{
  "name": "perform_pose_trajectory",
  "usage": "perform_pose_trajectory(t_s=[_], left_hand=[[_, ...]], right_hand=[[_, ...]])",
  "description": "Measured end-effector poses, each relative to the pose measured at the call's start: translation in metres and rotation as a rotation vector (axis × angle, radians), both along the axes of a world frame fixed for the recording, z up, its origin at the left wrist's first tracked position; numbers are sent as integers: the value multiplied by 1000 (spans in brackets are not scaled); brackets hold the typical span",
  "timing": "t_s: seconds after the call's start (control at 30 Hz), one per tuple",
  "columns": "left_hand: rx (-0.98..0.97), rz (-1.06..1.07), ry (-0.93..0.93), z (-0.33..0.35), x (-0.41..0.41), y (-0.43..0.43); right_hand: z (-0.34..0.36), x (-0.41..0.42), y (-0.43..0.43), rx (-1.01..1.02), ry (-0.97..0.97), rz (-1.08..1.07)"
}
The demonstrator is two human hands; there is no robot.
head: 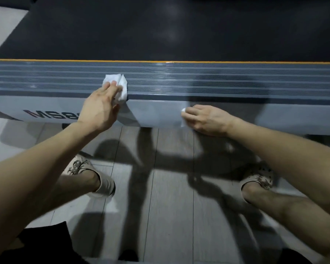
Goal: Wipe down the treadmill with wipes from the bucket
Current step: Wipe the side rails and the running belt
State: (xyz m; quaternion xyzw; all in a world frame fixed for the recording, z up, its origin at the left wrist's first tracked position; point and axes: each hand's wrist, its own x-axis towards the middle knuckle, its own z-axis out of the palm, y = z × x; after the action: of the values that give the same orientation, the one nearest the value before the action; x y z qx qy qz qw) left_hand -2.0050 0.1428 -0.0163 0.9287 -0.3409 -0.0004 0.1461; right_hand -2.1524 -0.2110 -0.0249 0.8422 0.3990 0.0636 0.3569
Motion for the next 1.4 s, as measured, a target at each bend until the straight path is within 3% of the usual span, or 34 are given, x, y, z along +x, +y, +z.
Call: perform_pose_trajectory(t_s=[0.2,0.4,0.5,0.6,0.7,0.8,0.9,0.97,1.03,1.1,1.17,1.23,1.4], left_hand=[[41,-58,106,7,7,9],[19,-151,5,-13,17,25],[6,-166,-18,-18,16,26],[-16,-177,-18,-14,21,37],[-28,-121,1,-7,34,60],[-55,-40,-60,1,46,92],[-53,83,-179,7,56,112],[-13,108,-209,8,56,119],[60,109,-208,10,51,129],[162,101,-156,14,43,143],[263,90,-83,20,34,158],[303,66,-31,33,28,175],[332,55,126,45,21,211]], right_hand=[[-29,60,104,269,187,-74],[-29,-37,-14,-170,380,-278],[-37,-23,0,-223,274,-242],[-49,48,96,-45,145,-66],[-35,94,167,131,260,-82],[-43,80,143,-177,197,-43],[-60,38,73,-467,288,0],[-54,31,59,-558,308,-7],[-43,57,87,-451,223,96],[-33,102,144,-210,69,130],[-15,137,204,14,40,6],[-14,144,231,50,33,-70],[-52,107,171,-499,178,118]])
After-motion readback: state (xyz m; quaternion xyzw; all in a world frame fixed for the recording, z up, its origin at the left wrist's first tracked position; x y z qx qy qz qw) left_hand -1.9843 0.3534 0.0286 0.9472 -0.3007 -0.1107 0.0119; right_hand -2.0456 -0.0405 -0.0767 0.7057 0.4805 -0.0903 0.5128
